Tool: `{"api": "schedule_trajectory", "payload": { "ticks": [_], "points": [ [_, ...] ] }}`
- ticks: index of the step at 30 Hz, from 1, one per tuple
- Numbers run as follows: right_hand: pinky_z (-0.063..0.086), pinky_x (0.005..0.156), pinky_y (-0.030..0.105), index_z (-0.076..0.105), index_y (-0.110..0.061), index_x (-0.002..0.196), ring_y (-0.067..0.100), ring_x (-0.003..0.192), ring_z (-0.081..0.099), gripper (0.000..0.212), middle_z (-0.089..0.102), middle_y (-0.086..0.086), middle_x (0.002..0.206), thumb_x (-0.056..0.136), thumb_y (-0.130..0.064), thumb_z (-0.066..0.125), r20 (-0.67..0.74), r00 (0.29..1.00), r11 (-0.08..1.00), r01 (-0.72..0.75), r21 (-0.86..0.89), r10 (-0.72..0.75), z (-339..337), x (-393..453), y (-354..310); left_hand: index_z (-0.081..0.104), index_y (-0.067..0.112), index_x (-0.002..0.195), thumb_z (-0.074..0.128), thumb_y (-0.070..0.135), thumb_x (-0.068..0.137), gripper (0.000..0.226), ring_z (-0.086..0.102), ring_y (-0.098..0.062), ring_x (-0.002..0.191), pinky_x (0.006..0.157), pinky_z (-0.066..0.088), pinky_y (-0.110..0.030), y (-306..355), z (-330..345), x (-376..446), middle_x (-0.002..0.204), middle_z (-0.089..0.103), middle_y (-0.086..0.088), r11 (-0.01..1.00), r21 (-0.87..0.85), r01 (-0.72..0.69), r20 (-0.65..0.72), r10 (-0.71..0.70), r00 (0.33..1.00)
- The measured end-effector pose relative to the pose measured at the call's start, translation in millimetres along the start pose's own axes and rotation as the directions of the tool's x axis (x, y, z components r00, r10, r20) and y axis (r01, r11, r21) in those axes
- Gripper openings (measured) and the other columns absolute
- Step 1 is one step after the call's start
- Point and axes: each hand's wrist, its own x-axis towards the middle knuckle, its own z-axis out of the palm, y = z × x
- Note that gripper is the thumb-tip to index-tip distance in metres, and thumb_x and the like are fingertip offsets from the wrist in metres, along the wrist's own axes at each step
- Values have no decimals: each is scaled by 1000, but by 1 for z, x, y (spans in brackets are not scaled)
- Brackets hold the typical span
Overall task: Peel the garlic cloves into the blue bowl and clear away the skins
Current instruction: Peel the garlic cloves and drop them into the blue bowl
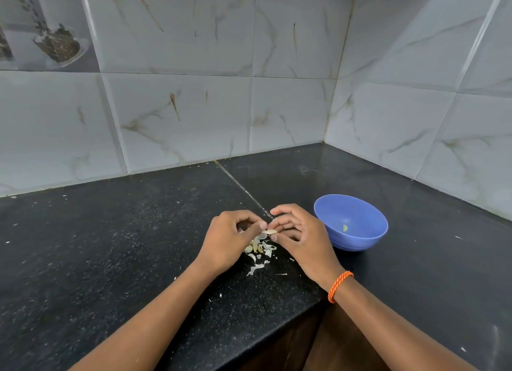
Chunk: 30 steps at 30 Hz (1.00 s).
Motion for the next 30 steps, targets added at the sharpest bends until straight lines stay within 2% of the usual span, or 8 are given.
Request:
{"api": "schedule_trajectory", "payload": {
  "ticks": [3, 6, 10, 13, 16, 19, 26, 30],
  "points": [
    [64, 87, 34, 68, -24, 123, 16, 99, 75, 44, 75, -5, 99, 89, 0, 83, -31, 999, 999, 42, -25, -42, 2, -1, 2, 83, 31, 88, 80, 32, 97, 9, 63, 5, 70, 69, 41, -15, 0, 2, -1, 86, 78, 17, 997, 73, -26, 23, 24, 999],
    [65, 85, 32, 70, -24, 120, 15, 95, 75, 40, 73, -9, 96, 88, -3, 85, -64, 997, 998, 45, -50, -48, 4, 1, 4, 82, 38, 86, 83, 37, 94, 8, 67, -2, 87, 77, 47, -22, -5, 5, 0, 91, 76, 16, 990, 137, -25, -6, 26, 1000],
    [65, 84, 33, 72, -23, 118, 15, 95, 75, 36, 74, -7, 96, 90, -4, 83, -25, 999, 998, 38, -59, -39, 5, 1, 8, 79, 39, 84, 81, 39, 95, 11, 66, -4, 96, 81, 52, -29, -9, 8, 0, 92, 75, 19, 982, 188, -18, -10, 21, 1000],
    [63, 86, 27, 76, -22, 118, 11, 99, 74, 30, 76, -11, 102, 94, -4, 78, -36, 998, 997, 46, -65, -48, 2, -1, 8, 74, 38, 84, 79, 42, 96, 13, 59, -4, 98, 80, 47, -27, -9, 9, 0, 93, 72, 21, 971, 238, -30, -26, 37, 999],
    [59, 84, 19, 81, -21, 110, 9, 103, 73, 19, 78, -13, 104, 96, -9, 76, -45, 996, 994, 72, -80, -76, 1, -3, 7, 69, 37, 85, 75, 41, 100, 16, 56, -3, 98, 79, 44, -25, -8, 9, -1, 93, 67, 20, 958, 284, -40, -29, 50, 998],
    [58, 82, 19, 82, -23, 104, 10, 101, 74, 11, 78, -14, 101, 96, -17, 78, -45, 996, 992, 72, -102, -77, 2, -3, 8, 67, 35, 88, 72, 40, 103, 16, 53, 0, 96, 75, 38, -18, -7, 10, -3, 93, 63, 22, 949, 308, -66, -9, 73, 997],
    [58, 77, 17, 82, -22, 107, 7, 96, 74, 18, 78, -15, 101, 97, -10, 75, -73, 996, 990, 40, -132, -50, 2, 0, 13, 67, 35, 93, 67, 22, 106, 18, 57, -4, 100, 83, 46, -23, -6, 11, -4, 98, 64, 21, 953, 288, -97, 10, 99, 995],
    [54, 86, 17, 80, -26, 116, 7, 104, 68, 24, 72, -15, 106, 102, -11, 69, -61, 992, 961, 88, -262, -108, 1, 1, 16, 73, 37, 98, 79, 16, 96, 22, 64, -1, 105, 93, 41, -12, -2, 7, -3, 93, 74, 24, 948, 291, -130, -50, 151, 987]
  ]
}}
